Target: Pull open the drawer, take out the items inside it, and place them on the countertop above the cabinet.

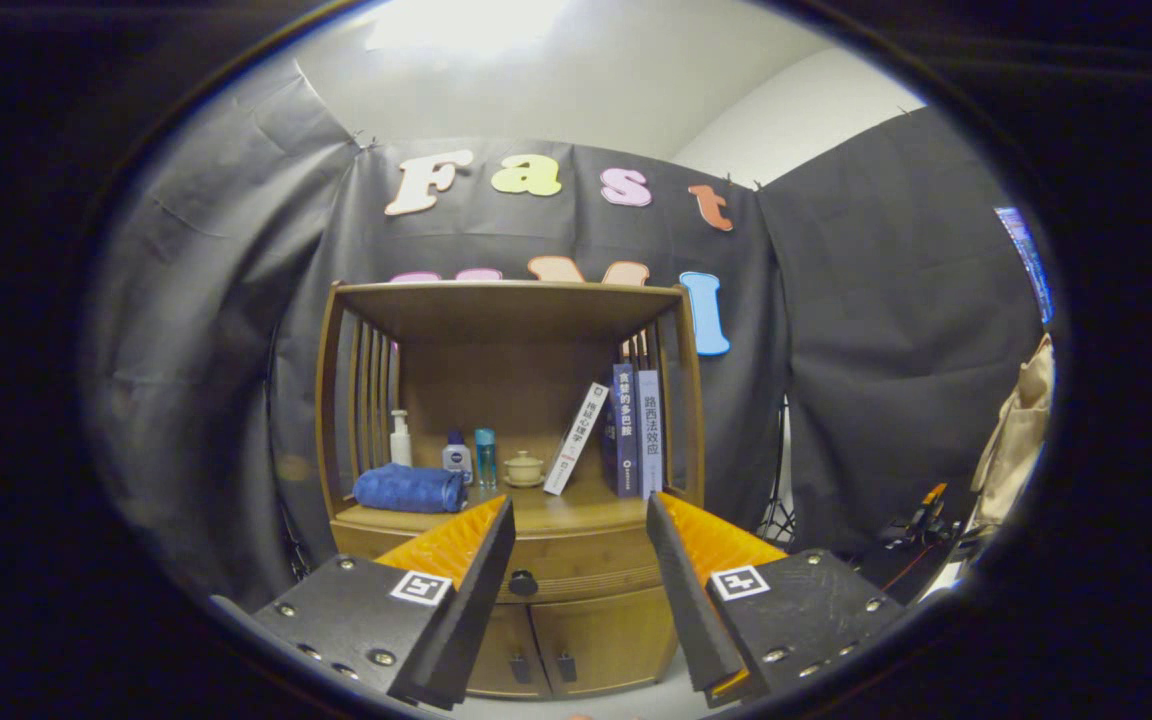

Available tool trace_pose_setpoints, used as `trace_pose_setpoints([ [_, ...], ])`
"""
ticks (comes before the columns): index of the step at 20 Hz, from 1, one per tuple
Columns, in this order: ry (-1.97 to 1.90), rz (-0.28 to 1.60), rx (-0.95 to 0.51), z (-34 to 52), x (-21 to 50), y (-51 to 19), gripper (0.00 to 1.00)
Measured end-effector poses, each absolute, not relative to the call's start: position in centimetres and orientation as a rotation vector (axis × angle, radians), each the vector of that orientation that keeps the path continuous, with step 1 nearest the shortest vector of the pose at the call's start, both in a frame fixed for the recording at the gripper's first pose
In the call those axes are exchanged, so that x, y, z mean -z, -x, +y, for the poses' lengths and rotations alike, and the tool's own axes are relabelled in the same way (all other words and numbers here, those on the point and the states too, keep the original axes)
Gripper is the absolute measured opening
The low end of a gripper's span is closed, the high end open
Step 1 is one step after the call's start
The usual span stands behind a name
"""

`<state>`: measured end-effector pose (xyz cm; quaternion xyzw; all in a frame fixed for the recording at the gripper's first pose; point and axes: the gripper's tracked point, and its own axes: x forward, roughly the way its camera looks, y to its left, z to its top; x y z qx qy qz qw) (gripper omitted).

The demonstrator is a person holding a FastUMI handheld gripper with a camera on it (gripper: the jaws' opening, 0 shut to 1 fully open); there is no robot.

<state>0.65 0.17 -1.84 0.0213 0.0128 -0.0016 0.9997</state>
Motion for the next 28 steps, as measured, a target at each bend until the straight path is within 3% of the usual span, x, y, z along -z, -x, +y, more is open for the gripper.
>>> trace_pose_setpoints([
  [10, -0.067, 0.060, -0.031, 1.8, 3.5, -1.8, 0.79],
  [28, -0.148, 0.179, -0.139, 6.8, 13.5, -9.4, 0.80],
])
